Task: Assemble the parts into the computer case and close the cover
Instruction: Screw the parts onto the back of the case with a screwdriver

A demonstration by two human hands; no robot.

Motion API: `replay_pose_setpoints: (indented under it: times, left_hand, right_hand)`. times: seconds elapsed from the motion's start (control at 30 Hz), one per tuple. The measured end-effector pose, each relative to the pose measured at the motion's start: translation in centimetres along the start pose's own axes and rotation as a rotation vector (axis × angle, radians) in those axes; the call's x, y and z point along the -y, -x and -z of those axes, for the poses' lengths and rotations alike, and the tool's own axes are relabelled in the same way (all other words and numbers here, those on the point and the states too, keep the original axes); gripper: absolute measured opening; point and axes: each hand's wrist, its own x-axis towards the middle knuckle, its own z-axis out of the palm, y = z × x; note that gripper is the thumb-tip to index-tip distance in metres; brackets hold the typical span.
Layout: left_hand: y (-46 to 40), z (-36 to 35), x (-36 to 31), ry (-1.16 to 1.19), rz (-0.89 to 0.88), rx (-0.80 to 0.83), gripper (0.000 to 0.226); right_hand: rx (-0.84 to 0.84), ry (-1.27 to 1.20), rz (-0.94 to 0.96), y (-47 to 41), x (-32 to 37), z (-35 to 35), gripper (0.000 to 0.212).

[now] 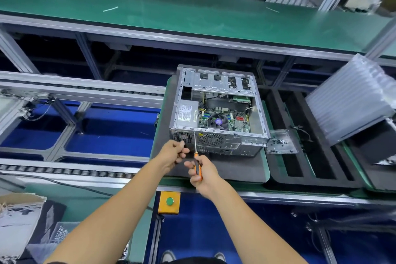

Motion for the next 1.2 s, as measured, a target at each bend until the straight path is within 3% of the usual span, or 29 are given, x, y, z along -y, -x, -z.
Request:
replay_pose_setpoints:
  times: [0.23,0.5,0.73,1.2]
  left_hand:
    - [0.0,0.7,0.8,0.093,-0.01,0.014,0.028]
    - [1.2,0.6,0.8,0.276,0.036,-0.054,0.041]
    - [1.9,1.4,1.4,0.282,0.02,0.015,0.029]
    - [1.8,3.1,1.8,0.281,-0.163,-0.064,0.017]
  right_hand:
    - [-0.095,0.29,0.118,0.2,0.2,1.0,0.008]
    - [-0.103,0.456,0.178,-0.1,-0.7,1.8,0.001]
    - [-0.102,0.564,0.249,-0.2,-1.0,1.6,0.004]
    - [-0.015,0.737,0.379,0.5,-0.6,1.8,0.022]
